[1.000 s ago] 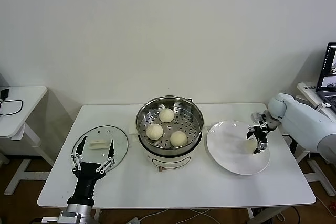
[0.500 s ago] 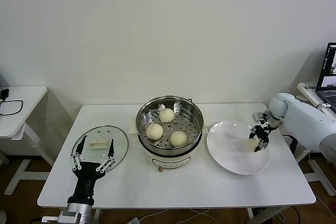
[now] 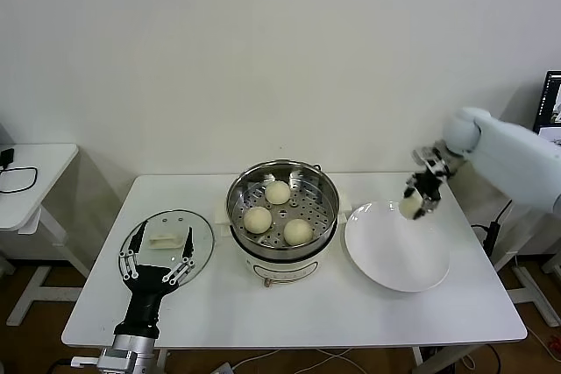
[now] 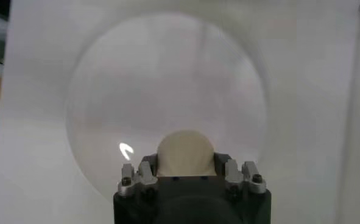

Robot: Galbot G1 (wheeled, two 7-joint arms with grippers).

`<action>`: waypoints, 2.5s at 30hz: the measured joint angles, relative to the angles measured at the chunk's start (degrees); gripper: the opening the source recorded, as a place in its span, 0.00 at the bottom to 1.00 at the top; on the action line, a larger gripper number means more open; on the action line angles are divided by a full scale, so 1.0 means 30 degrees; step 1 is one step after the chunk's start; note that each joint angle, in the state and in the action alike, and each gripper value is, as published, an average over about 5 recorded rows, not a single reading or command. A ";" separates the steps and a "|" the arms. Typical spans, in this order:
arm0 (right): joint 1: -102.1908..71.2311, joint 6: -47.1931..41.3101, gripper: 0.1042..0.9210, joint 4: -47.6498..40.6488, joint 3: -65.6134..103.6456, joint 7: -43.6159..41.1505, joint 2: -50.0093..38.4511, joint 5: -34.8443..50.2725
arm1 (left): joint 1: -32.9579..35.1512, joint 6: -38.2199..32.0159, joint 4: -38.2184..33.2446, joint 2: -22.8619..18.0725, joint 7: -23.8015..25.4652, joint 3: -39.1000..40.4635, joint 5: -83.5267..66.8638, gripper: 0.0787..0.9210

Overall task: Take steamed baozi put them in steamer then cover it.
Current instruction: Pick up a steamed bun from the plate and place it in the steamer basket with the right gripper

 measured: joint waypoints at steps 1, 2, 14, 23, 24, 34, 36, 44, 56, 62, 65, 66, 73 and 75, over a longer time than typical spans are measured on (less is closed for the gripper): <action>0.0555 -0.0164 0.63 0.0315 -0.0358 -0.0074 0.0207 0.0454 | -0.0005 0.0000 0.0004 0.0007 -0.0002 0.0004 0.0004 0.88; 0.1090 -0.0341 0.62 0.0624 -0.0708 -0.0133 0.0435 0.0918 | -0.0014 -0.0001 0.0010 0.0015 -0.0004 0.0012 0.0008 0.88; 0.4533 -0.2375 0.62 0.3139 -0.3323 -0.0029 0.3676 0.4853 | -0.0157 -0.0022 0.0050 0.0058 -0.0049 0.0045 0.0016 0.88; 0.4373 -0.3078 0.61 0.3262 -0.4212 0.0846 0.5743 0.5101 | -0.0158 -0.0061 0.0118 0.0035 -0.0116 0.0053 0.0001 0.88; 0.4260 -0.3122 0.61 0.3196 -0.4291 0.0939 0.5924 0.5051 | -0.0147 -0.0069 0.0111 0.0034 -0.0121 0.0051 -0.0001 0.88; 0.3000 -0.3405 0.61 0.2271 -0.4723 0.1677 0.7260 0.4552 | -0.0065 -0.0128 0.0096 0.0021 -0.0155 -0.0018 -0.0015 0.88; 0.2798 -0.3425 0.61 0.2064 -0.4769 0.1750 0.7405 0.4462 | -0.0039 -0.0137 0.0090 0.0003 -0.0160 -0.0023 -0.0015 0.88; 0.2173 -0.3477 0.61 0.1448 -0.4902 0.1874 0.7648 0.4107 | 0.0030 -0.0195 0.0086 -0.0015 -0.0165 -0.0115 -0.0015 0.88; 0.1574 -0.3485 0.68 0.0989 -0.4933 0.2195 0.7913 0.3770 | -0.0030 -0.0196 0.0093 -0.0043 -0.0185 -0.0157 -0.0015 0.88; 0.1524 -0.3482 0.84 0.1097 -0.4899 0.2281 0.7878 0.3705 | -0.0047 -0.0190 0.0114 -0.0036 -0.0197 -0.0168 -0.0013 0.88; 0.1538 -0.3473 0.87 0.1240 -0.4808 0.2329 0.7776 0.3691 | -0.0051 -0.0177 0.0122 -0.0039 -0.0200 -0.0175 -0.0006 0.88; 0.1548 -0.3461 0.88 0.1301 -0.4763 0.2351 0.7733 0.3691 | -0.0052 -0.0169 0.0122 -0.0040 -0.0201 -0.0175 -0.0001 0.88; 0.1730 -0.3162 0.88 0.2115 -0.3863 0.2614 0.7007 0.3822 | -0.0124 -0.0104 0.0127 0.0042 -0.0225 -0.0250 0.0126 0.88; 0.1817 -0.2960 0.88 0.2462 -0.3380 0.2838 0.6596 0.3972 | -0.0203 -0.0110 0.0158 0.0083 -0.0243 -0.0308 0.0230 0.88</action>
